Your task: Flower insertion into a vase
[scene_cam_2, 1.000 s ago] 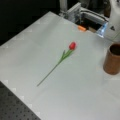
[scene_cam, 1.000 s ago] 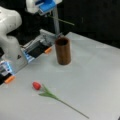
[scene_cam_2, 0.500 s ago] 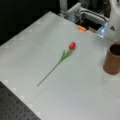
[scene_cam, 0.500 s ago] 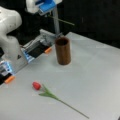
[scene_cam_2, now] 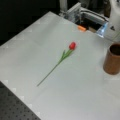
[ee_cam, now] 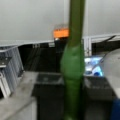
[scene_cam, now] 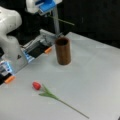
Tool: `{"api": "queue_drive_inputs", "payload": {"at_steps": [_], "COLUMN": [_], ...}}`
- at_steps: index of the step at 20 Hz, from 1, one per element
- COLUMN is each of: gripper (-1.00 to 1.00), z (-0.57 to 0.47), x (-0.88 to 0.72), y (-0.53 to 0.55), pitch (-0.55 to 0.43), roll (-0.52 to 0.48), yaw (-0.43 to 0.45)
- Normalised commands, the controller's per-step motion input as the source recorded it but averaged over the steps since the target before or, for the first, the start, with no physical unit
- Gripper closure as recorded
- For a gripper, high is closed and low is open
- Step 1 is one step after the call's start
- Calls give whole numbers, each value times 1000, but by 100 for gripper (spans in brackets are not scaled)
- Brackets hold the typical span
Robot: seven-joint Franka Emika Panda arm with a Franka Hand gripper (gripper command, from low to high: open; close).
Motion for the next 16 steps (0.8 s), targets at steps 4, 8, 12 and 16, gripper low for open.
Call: {"api": "queue_drive_inputs", "payload": {"at_steps": [4,8,12,16], "gripper": [100,100,100,100], "z": [-114,-127,9,136], "x": [-255,-255,-2,239], "y": [85,86,86,89], "pitch": [-83,472,653,460], "roll": [83,101,126,100], "yaw": [-103,21,66,49]}}
